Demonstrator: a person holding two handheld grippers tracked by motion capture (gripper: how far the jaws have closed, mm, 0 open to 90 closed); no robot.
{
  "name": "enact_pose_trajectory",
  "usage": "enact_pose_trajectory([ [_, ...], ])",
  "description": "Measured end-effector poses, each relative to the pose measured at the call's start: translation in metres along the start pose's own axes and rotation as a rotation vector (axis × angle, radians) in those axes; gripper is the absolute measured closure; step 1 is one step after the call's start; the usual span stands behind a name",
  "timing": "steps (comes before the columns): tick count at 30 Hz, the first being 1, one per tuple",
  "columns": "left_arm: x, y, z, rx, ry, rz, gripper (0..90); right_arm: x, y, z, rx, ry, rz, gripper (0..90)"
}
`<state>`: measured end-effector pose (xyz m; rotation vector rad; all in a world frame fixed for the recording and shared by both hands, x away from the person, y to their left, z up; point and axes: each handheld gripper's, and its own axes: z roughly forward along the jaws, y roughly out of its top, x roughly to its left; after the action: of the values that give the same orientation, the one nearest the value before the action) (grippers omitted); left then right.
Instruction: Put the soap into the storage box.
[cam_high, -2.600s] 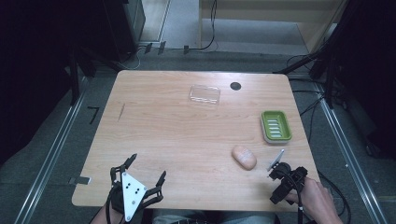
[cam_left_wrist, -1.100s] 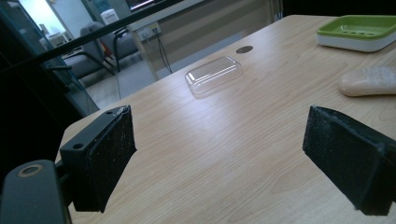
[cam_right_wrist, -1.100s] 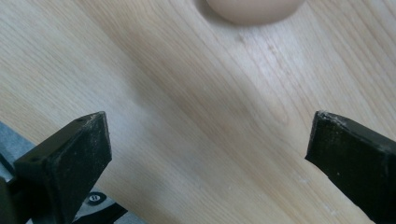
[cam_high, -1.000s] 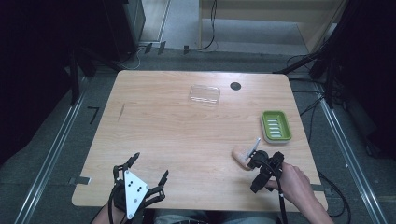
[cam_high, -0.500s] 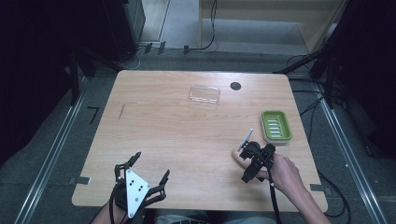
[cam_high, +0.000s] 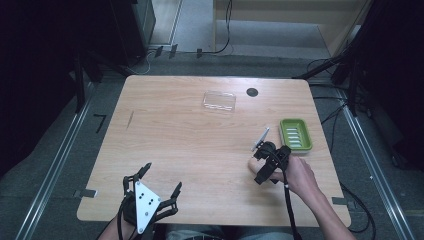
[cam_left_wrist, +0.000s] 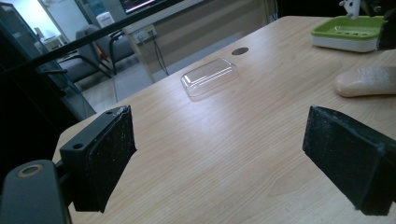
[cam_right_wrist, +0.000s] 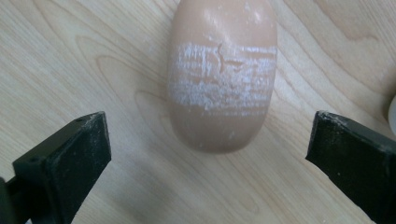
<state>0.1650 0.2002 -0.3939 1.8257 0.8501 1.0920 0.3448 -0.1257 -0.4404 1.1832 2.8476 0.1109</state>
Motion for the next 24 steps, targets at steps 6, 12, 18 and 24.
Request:
enact_pose_trajectory([
  [6,0.0,0.0,0.0,0.0,-0.001,-0.001,9.9,0.0,0.01,0.008,0.02,0.003,-0.001,1.6],
  [12,0.0,0.0,0.0,-0.003,-0.003,0.0,9.9,-0.005,0.017,0.015,0.027,0.003,0.002,1.9],
  [18,0.0,0.0,0.0,0.0,-0.002,0.001,9.9,-0.007,0.022,0.022,0.041,0.013,0.007,0.0],
  [24,0.0,0.0,0.0,-0.002,-0.001,0.0,9.9,-0.007,0.022,0.024,0.028,0.006,-0.001,7.1],
])
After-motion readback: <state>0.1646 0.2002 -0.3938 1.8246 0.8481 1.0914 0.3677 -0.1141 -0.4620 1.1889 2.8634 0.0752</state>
